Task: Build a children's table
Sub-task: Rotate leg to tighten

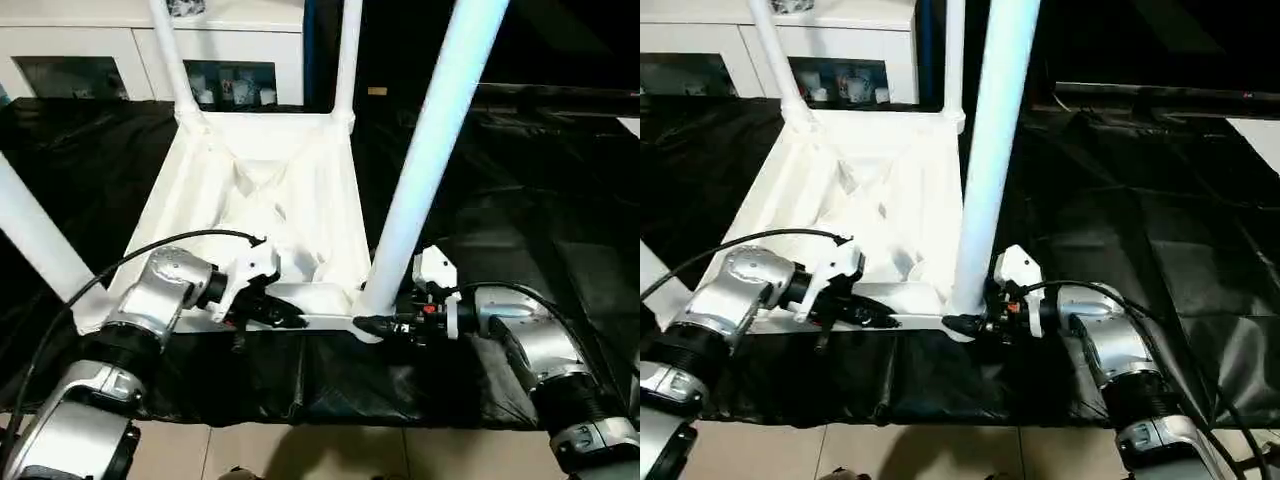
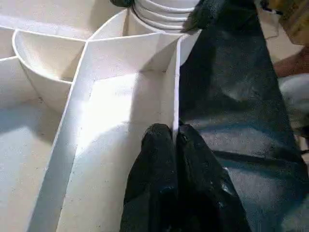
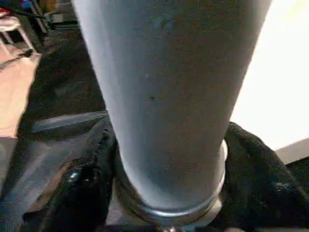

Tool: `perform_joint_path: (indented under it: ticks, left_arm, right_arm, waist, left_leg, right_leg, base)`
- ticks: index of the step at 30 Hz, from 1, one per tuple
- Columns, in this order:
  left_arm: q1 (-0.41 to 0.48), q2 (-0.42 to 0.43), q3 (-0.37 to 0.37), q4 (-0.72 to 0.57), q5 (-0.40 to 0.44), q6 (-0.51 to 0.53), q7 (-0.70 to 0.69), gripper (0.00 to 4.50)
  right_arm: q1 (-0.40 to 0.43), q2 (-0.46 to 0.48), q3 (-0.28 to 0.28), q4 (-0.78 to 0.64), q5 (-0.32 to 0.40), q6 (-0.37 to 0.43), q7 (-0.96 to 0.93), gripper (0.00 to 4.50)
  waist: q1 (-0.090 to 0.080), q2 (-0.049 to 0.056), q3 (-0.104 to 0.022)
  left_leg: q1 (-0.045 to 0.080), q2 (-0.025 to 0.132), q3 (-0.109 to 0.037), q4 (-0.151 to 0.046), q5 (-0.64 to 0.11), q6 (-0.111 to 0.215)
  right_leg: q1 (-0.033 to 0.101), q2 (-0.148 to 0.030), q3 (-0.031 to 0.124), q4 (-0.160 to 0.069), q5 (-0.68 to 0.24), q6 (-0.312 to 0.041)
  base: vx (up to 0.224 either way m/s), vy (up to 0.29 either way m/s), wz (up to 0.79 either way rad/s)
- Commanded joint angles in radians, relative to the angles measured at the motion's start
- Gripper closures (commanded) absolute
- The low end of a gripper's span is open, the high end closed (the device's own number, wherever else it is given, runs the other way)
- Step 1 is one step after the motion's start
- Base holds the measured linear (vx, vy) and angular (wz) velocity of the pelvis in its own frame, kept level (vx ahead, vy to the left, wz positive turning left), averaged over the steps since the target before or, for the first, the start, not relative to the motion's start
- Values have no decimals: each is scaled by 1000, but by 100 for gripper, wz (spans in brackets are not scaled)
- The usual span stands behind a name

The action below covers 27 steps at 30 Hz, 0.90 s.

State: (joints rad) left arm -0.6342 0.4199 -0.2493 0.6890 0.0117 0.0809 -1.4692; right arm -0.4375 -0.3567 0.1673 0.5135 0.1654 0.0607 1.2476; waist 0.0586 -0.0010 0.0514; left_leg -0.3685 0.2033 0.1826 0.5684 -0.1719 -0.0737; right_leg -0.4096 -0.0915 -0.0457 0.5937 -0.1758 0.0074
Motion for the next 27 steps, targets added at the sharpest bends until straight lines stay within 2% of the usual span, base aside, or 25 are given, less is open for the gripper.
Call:
perform_joint_path:
  ticks: [1,5,7,8,9,10,11,12,13,14,15,16,17,18,20,21,23,24,27]
  left_arm:
    - [9,-4,-3,-4,-44,7,-59,450]
    - [13,-19,-7,-4,-45,18,-29,450]
    - [5,-63,2,12,-26,29,70,450]
    - [5,-63,2,12,-26,29,70,450]
    - [-2,-86,7,20,-15,34,125,450]
    - [-8,-119,13,24,-5,51,193,450]
    - [-13,-148,18,26,4,65,253,450]
    - [-18,-181,20,30,15,72,315,450]
    - [-18,-181,20,30,15,72,315,450]
    - [-21,-209,18,30,24,82,362,450]
    - [-21,-209,18,30,24,82,362,450]
    - [-25,-251,22,29,25,102,423,450]
    - [-26,-264,22,28,26,107,438,450]
    - [-28,-346,22,20,31,144,536,450]
    - [-28,-356,21,18,32,148,549,450]
    - [-25,-397,16,10,37,162,590,450]
    - [-23,-410,15,7,42,167,603,450]
    - [-17,-419,10,1,44,167,603,450]
    - [-6,-422,3,-10,42,163,588,450]
  right_arm:
    - [3,-7,17,-19,11,22,25,169]
    - [28,7,24,-35,21,27,4,177]
    - [49,46,4,-54,18,39,-86,178]
    - [49,46,4,-54,18,39,-86,178]
    - [56,66,-3,-56,2,34,-141,178]
    - [66,91,-9,-58,-20,29,-214,178]
    - [71,115,-13,-56,-48,29,-290,178]
    - [78,142,-13,-55,-78,32,-367,178]
    - [78,142,-13,-55,-78,32,-367,179]
    - [83,166,-13,-54,-99,35,-430,179]
    - [83,166,-13,-54,-99,35,-430,180]
    - [81,211,-26,-45,-108,52,-517,180]
    - [78,224,-31,-39,-109,55,-543,180]
    - [53,316,-65,8,-108,81,-707,180]
    - [50,328,-70,14,-107,86,-729,180]
    - [39,374,-76,31,-98,86,-773,180]
    - [39,389,-73,30,-95,79,-771,180]
    - [43,398,-65,20,-95,68,-762,145]
    - [52,395,-69,3,-86,51,-744,100]
  waist:
    - [2,-6,-60]
    - [3,-7,-57]
    - [3,-6,-56]
    - [2,-8,-53]
    - [-2,-13,-53]
    - [-3,-12,-50]
    - [-6,-12,-45]
    - [-8,-14,-43]
    - [-11,-17,-41]
    - [-12,-14,-43]
    - [-17,-16,-41]
    - [-21,-13,-40]
    - [-21,-7,-40]
    - [-27,-4,-39]
    - [-33,-9,-41]
    - [-32,3,-44]
    - [-33,-2,-48]
    - [-32,3,-50]
    - [-31,1,-51]
  left_leg:
    - [7,24,5,-57,-193,78]
    - [9,24,7,-59,-210,72]
    - [9,26,7,-60,-218,65]
    - [12,26,6,-63,-238,56]
    - [9,23,5,-65,-250,45]
    - [11,23,4,-67,-264,38]
    - [15,22,3,-69,-301,21]
    - [16,19,2,-70,-316,15]
    - [18,17,-1,-72,-338,4]
    - [19,16,-5,-73,-351,6]
    - [20,16,-3,-73,-362,9]
    - [22,15,-4,-73,-374,8]
    - [24,14,-6,-73,-381,6]
    - [22,14,-7,-76,-384,-4]
    - [22,12,-10,-76,-393,-7]
    - [24,12,-10,-76,-387,2]
    - [20,11,-6,-77,-365,24]
    - [19,12,-5,-77,-360,32]
    - [15,11,-2,-76,-348,44]
  right_leg:
    - [52,-36,28,-54,-125,-281]
    - [50,-37,28,-58,-166,-273]
    - [48,-39,30,-60,-186,-266]
    - [45,-39,31,-66,-216,-258]
    - [48,-40,31,-68,-256,-242]
    - [45,-40,31,-72,-286,-234]
    - [39,-42,32,-82,-373,-208]
    - [37,-42,31,-87,-419,-193]
    - [36,-41,31,-93,-484,-163]
    - [36,-43,31,-98,-527,-139]
    - [30,-42,33,-103,-543,-125]
    - [27,-41,33,-107,-556,-119]
    - [25,-40,32,-108,-566,-116]
    - [25,-40,31,-108,-571,-114]
    - [27,-39,26,-110,-589,-104]
    - [27,-39,28,-110,-561,-106]
    - [31,-36,28,-112,-503,-115]
    - [31,-35,30,-110,-476,-121]
    - [34,-35,31,-109,-451,-126]
  base:
    - [0,0,0]
    - [0,0,0]
    - [0,0,0]
    - [0,0,0]
    - [0,0,0]
    - [0,0,0]
    - [0,0,0]
    - [0,0,0]
    - [0,0,0]
    - [0,0,0]
    - [0,0,0]
    - [0,0,0]
    - [0,0,0]
    - [0,0,0]
    - [0,0,0]
    - [0,0,0]
    - [0,0,0]
    - [0,0,0]
    - [0,0,0]
